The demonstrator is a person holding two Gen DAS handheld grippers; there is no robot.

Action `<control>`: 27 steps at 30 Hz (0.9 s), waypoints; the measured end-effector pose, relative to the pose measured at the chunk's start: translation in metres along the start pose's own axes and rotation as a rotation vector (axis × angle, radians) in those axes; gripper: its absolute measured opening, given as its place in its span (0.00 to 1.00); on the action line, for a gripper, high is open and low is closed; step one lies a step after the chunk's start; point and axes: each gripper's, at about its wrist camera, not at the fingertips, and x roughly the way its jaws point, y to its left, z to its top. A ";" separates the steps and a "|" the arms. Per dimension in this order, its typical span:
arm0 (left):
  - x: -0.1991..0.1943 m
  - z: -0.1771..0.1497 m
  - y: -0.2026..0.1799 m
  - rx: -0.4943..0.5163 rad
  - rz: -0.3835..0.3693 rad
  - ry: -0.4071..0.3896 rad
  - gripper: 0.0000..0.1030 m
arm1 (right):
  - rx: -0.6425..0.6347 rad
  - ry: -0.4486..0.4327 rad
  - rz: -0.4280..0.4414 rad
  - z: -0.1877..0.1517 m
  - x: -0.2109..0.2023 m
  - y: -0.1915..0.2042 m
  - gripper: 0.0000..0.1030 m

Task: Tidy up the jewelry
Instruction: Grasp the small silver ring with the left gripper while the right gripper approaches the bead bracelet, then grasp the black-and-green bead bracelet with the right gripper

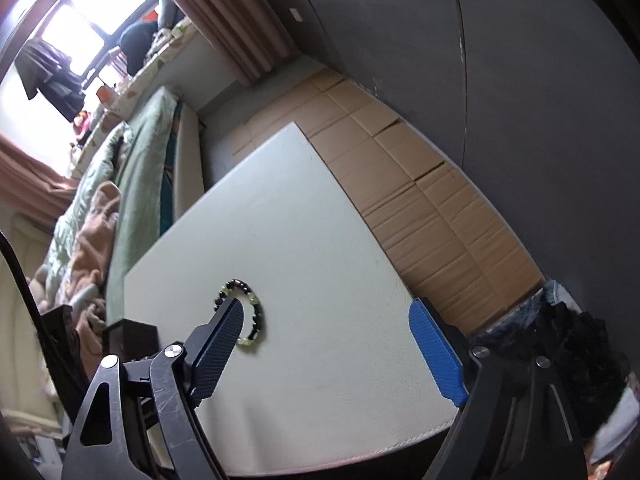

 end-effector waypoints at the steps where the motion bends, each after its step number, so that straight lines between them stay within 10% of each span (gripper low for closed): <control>1: 0.003 0.001 -0.002 0.002 -0.001 0.003 0.45 | -0.006 0.001 -0.007 0.001 0.001 0.001 0.83; 15: 0.022 0.002 -0.021 0.095 0.176 -0.014 0.13 | -0.045 0.004 -0.022 0.008 0.012 0.016 0.83; 27: -0.010 0.018 0.014 0.013 0.081 -0.058 0.13 | -0.116 0.067 -0.020 0.006 0.037 0.039 0.62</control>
